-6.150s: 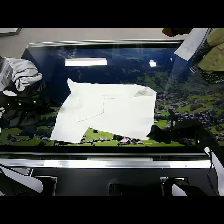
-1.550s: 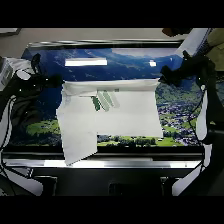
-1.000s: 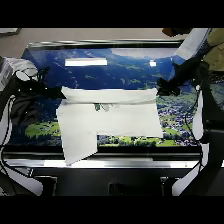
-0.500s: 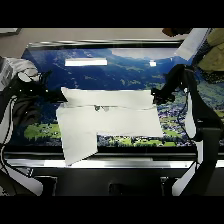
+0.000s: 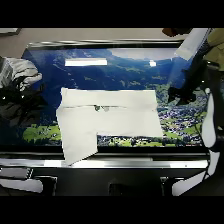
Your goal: Fold the clothes and pants, and hang the long-sleeved shirts on hangers.
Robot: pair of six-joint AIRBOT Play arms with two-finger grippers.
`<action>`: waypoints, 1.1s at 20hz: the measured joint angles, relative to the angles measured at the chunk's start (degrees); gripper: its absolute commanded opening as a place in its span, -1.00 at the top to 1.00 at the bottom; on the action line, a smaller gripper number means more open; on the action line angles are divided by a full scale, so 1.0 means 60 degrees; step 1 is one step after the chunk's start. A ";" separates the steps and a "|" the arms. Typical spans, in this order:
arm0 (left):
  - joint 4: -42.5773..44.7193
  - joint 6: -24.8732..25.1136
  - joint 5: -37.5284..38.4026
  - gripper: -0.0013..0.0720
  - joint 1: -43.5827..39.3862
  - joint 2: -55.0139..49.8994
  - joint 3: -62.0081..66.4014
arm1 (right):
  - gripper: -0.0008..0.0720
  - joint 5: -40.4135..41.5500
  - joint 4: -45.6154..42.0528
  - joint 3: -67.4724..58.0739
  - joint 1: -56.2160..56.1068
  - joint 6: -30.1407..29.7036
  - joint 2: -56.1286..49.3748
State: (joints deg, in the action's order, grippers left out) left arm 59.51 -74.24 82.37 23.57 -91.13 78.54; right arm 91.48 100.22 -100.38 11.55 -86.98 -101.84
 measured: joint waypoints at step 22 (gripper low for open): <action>-0.2616 0.0958 -0.2641 0.80 -0.0109 0.4302 -0.9373 | -0.35 -0.2656 0.4623 0.8393 0.1129 -0.2426 0.5311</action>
State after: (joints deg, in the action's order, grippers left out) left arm 43.81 -68.49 66.52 22.92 -65.32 22.31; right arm 75.55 127.96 -50.02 18.33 -101.54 -69.97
